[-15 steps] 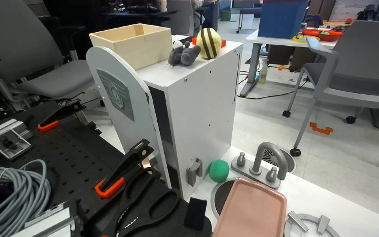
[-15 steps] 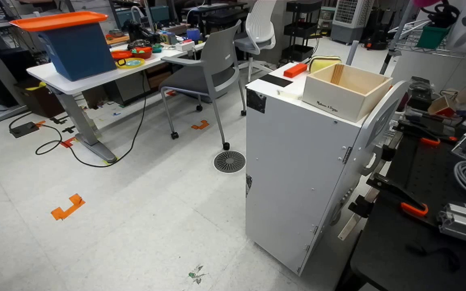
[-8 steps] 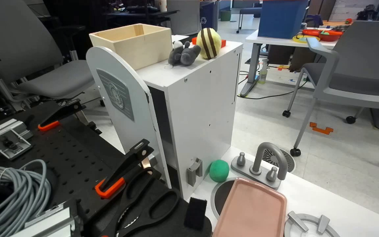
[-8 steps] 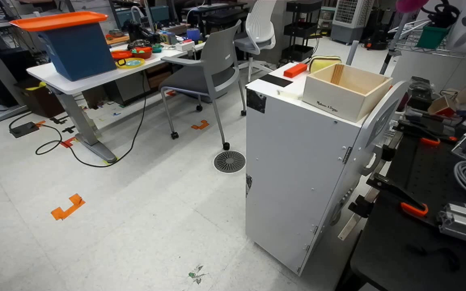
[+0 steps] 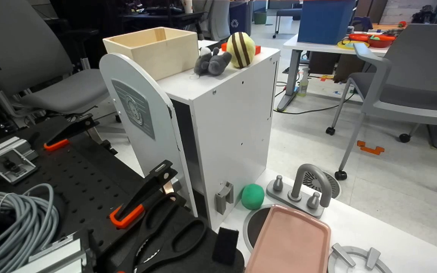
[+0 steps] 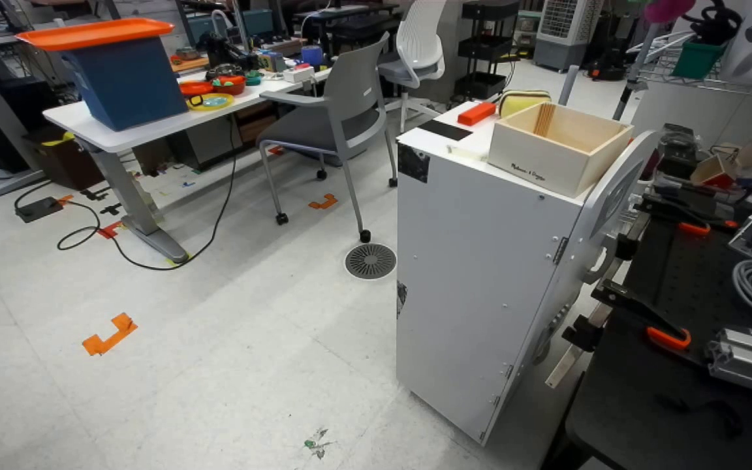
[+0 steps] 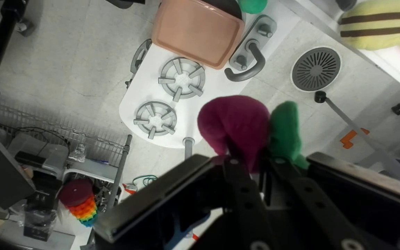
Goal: Pick up the pink plush toy and drop it in the sink
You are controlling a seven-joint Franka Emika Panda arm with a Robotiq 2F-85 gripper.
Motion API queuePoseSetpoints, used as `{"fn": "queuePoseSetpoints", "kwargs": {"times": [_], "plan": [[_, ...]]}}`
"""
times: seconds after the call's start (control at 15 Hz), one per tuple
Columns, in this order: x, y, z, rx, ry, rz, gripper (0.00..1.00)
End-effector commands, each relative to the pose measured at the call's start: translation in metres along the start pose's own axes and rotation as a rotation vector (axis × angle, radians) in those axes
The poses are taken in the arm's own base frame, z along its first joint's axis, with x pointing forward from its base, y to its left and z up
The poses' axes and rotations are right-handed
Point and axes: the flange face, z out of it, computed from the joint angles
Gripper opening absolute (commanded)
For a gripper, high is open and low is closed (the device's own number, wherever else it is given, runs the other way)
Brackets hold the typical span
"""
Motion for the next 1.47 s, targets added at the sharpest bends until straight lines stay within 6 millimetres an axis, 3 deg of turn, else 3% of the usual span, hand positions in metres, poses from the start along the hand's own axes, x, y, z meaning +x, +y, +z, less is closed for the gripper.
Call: {"fn": "queuePoseSetpoints", "kwargs": {"times": [0.0,0.33,0.8,1.4], "plan": [[0.010,0.006,0.007,-0.021,0.000,0.026,0.03],[0.020,0.008,0.025,-0.025,-0.005,0.027,0.03],[0.044,0.014,0.031,-0.033,0.015,0.051,0.03],[0.054,-0.003,0.043,-0.034,0.099,-0.015,0.03]]}}
